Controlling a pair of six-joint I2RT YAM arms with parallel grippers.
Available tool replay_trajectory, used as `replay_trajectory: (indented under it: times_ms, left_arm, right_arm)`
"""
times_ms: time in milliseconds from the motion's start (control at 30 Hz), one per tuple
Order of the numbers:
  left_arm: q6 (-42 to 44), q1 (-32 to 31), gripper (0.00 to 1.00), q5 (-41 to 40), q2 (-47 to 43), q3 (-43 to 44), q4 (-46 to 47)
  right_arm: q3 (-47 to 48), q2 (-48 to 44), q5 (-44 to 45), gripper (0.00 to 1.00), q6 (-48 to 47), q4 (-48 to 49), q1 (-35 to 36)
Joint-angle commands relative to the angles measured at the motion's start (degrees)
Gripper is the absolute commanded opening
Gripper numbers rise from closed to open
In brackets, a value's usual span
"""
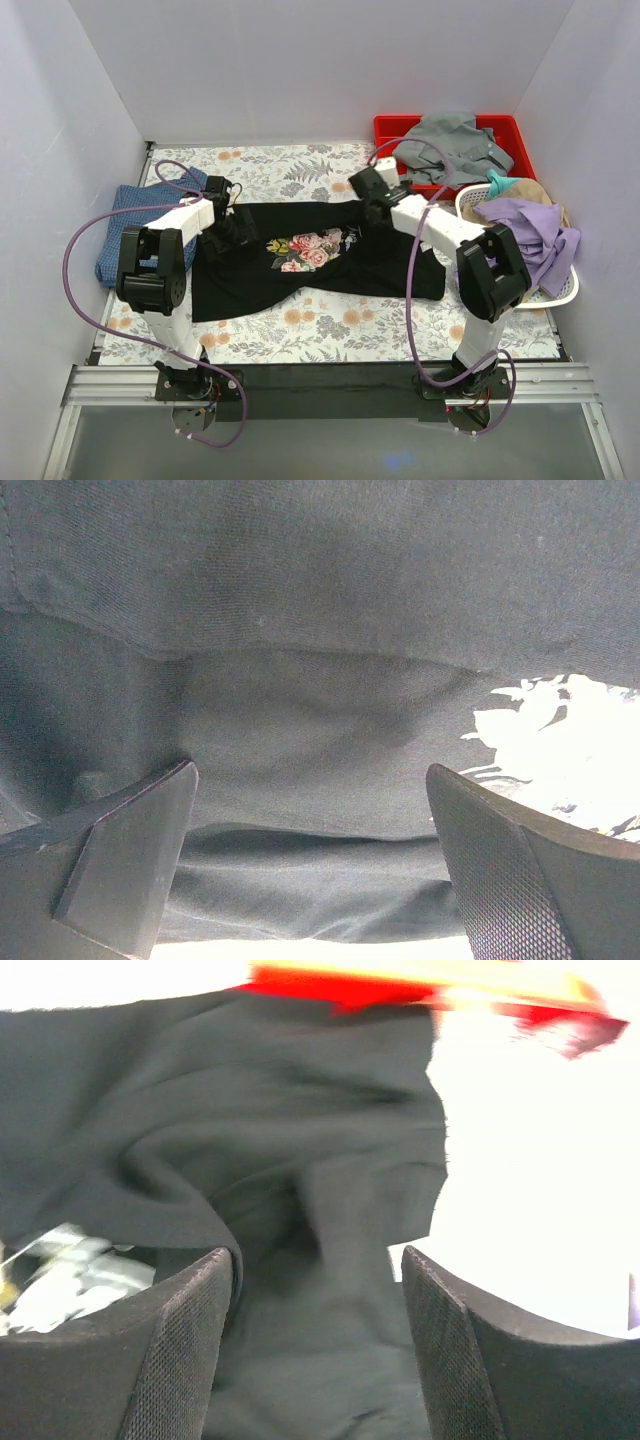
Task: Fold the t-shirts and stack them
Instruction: Fold the tshirt
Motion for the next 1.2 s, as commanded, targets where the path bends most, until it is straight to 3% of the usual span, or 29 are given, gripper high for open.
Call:
replay_trajectory:
  times_ms: [0,167,233,467,700,967,1000,1167]
  left_arm:
    - [0.5,-0.2,0.98,0.7,0.1,2.3,0.2]
    - [0.4,-0.3,0.98,0.9,0.1,3.4,-0.2]
    - [0.3,-0.2,0.98,0.7,-0.2,3.4,-0.3]
    - [0.3,-0.2,0.98,-0.1,-0.1,4.2,-0.9]
    - [0.0,-0.3,0.98,-0.7,0.2,4.9,-0.9]
    - [-0.2,-0.3,0.98,1.0,-0.3,6.2,-0.9]
    - [0.0,-0.3,0.98,1.5,-0.6,5.9,-0.8]
    - [1.1,-0.9,0.98,8.3,-2.9,4.9,3.3]
  right_arm:
    - [-0.7,-2.1,-5.6,0.72,-0.1,1.4,-6.9]
    - [0.9,1.0,-16.0,0.67,-0.3,3.3,-12.7]
    - [0.2,1.0,-24.0,0.67,-1.3,6.8,-13.9]
    - [-1.2,1.8,-26.8,0.66,0.4,8.4,-15.8]
    - [-5.9,-3.8,-37.0,0.64,0.3,10.4,-15.8]
    - [-4.7,-1.8,-38.9,0.64,-2.7,12.6,-15.4]
    - [-4.5,-2.3,-40.7,0.60,-2.8,12.3,-15.3]
    - [-7.6,-7.8,-38.7,0.63,-4.0,12.4,-11.1]
